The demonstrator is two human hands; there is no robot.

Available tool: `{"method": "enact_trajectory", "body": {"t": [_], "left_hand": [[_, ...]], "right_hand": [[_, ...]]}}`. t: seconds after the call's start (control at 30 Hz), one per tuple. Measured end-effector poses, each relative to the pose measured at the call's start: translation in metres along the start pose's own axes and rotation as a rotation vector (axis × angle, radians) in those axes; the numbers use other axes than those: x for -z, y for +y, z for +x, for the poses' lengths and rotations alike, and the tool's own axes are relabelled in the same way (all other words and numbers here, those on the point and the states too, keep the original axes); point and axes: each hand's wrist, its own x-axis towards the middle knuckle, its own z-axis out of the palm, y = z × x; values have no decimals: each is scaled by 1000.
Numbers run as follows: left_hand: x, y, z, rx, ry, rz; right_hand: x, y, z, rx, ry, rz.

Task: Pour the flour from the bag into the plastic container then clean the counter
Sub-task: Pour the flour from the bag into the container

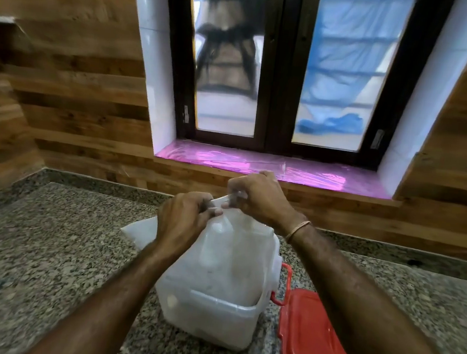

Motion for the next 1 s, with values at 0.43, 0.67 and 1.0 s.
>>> {"method": "enact_trajectory", "body": {"t": [0.43, 0.67, 1.0], "left_hand": [[-5, -21, -8, -38, 177, -36], [-4, 8, 15, -134, 102, 147], [-29, 41, 48, 81, 69, -297]], "right_hand": [[-22, 47, -62, -447, -76, 1148], [-44, 23, -67, -462, 157, 1150], [-61, 4, -71, -468, 345, 977]]}}
